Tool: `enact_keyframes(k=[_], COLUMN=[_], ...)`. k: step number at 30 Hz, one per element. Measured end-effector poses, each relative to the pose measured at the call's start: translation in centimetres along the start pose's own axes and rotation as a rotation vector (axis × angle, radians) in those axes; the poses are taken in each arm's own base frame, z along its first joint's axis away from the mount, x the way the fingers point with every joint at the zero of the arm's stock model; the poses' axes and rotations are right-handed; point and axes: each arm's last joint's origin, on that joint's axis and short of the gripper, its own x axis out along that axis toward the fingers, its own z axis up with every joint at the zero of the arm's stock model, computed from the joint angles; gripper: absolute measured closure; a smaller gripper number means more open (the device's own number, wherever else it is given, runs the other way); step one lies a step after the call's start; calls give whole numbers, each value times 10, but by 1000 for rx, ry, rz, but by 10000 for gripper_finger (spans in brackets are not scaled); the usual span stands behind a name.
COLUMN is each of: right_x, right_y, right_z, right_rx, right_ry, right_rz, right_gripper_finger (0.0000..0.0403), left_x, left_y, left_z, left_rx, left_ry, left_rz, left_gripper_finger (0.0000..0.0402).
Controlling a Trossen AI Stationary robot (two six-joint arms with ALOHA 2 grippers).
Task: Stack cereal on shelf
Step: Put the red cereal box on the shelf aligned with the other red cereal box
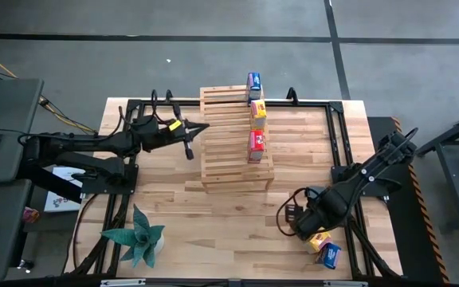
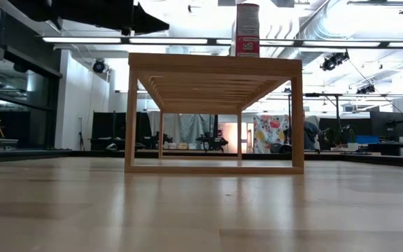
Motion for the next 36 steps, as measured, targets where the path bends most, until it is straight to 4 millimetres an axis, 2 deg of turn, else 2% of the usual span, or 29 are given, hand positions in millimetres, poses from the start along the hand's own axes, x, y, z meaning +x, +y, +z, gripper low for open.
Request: enact_keyframes(k=[4, 6, 9, 12, 18, 22, 24, 31, 33, 36], right_x=[-3, -7, -24, -34, -49, -57, -58, -54, -54, -56], right_y=[-7, -8, -11, -14, -22, -28, -29, -29, -30, -33], right_z=[5, 5, 8, 10, 17, 18, 17, 19, 18, 17], right_rx=[-55, -64, -1, 26, -32, 38, 47, -20, -30, 51], right_ry=[-77, -37, 27, -4, -93, 16, 43, -50, 2, 114], right_rz=[3, 13, 25, 49, 32, 29, 16, 27, -17, -97], right_gripper_finger=[151, 151, 151, 151, 151, 151, 151, 151, 151, 151], left_x=[-2, -3, -3, -6, -6, -5, -5, -5, -4, -4], left_y=[2, 3, 4, 8, 7, 6, 7, 11, 10, 9], left_z=[4, 5, 5, 14, 19, 15, 15, 21, 17, 13], left_rx=[-5, -4, 15, 24, 15, 43, 57, 29, 19, 37], left_ry=[-33, -29, -22, -70, -94, -51, -49, -62, -20, 25], left_rz=[16, 29, 55, 82, -3, -12, -1, 20, 9, 29], left_gripper_finger=[401, 401, 401, 401, 401, 401, 401, 401, 401, 402])
